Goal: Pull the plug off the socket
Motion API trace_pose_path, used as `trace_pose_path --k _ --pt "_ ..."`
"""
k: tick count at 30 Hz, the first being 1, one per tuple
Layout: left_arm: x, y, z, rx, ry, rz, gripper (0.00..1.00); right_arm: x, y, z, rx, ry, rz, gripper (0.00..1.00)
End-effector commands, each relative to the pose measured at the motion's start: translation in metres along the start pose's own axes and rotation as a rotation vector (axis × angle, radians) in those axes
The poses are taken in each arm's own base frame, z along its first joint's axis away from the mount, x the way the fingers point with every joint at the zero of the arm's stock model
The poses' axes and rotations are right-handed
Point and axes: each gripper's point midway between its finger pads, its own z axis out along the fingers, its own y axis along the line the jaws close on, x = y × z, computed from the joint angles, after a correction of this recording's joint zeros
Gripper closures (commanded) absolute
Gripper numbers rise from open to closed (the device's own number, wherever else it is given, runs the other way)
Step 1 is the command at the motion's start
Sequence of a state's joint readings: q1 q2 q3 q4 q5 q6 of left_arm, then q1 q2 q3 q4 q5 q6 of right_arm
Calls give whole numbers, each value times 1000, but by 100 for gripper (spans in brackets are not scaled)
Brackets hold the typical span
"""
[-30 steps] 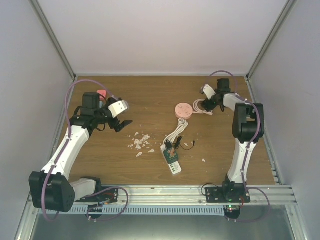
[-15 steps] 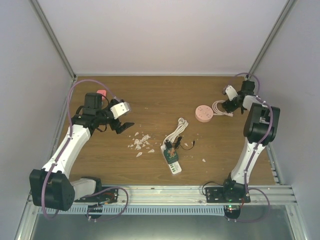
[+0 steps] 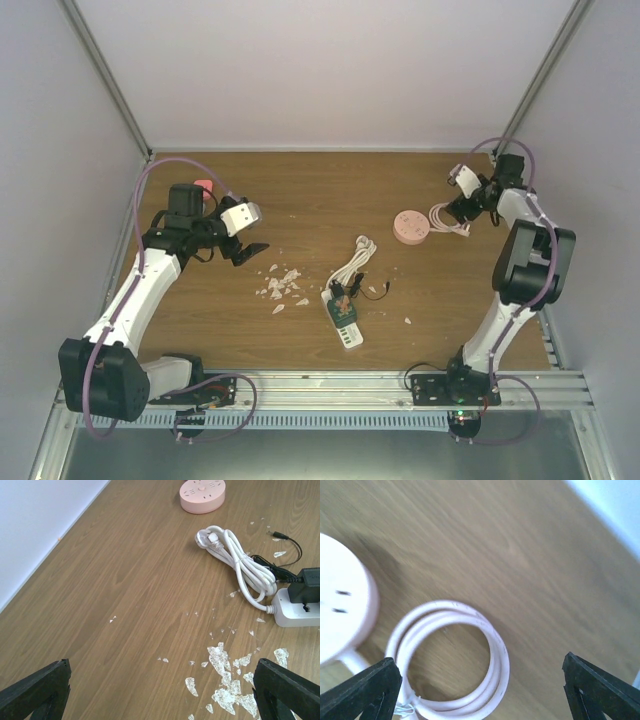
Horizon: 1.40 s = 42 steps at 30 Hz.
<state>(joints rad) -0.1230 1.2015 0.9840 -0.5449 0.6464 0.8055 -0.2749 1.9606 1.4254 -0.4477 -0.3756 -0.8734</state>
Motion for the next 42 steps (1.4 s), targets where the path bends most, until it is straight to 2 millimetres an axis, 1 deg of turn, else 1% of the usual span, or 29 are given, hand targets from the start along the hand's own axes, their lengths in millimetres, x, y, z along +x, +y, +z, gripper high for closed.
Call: trace_pose_path --k 1,5,9,13,16,17,19,22,24,26,29,33,37,40,42 --pt "-17 5 -1 -3 -53 51 1 -42 27 -37 -100 -191 -138 10" --pt "-19 6 0 -2 -58 49 1 -70 60 -50 -180 -284 -254 10" --pt "-17 3 -1 9 -53 52 1 -90 104 -53 -283 -321 -351 11" --pt "-7 -4 0 18 -29 58 1 -99 160 -54 -376 -353 -464 10" --pt "-1 -9 0 26 -17 62 1 -105 199 -63 -432 -420 -529 5" --pt "0 -10 0 26 -15 65 1 -108 214 -66 -457 -440 -557 3" --pt "2 -12 0 24 -12 68 1 -111 236 -74 -492 -475 -588 1" --pt "4 -13 -1 21 -11 75 1 -112 263 -91 -527 -530 -641 0" --pt "5 -13 0 23 -11 75 1 -111 279 -99 -534 -551 -687 0" --pt "5 -13 2 28 -13 72 1 -107 296 -104 -532 -550 -743 0" --pt "4 -12 3 34 -17 64 1 -92 316 -100 -514 -508 -814 0" --pt "3 -14 4 47 -28 56 1 -73 327 -97 -474 -486 -835 0" --pt "6 -14 6 44 -25 60 1 -53 337 -96 -518 -428 -802 1" --pt "5 -12 7 47 -25 55 1 -39 347 -103 -563 -381 -799 4" --pt "3 -12 8 58 -36 47 1 -28 353 -107 -587 -347 -809 9"
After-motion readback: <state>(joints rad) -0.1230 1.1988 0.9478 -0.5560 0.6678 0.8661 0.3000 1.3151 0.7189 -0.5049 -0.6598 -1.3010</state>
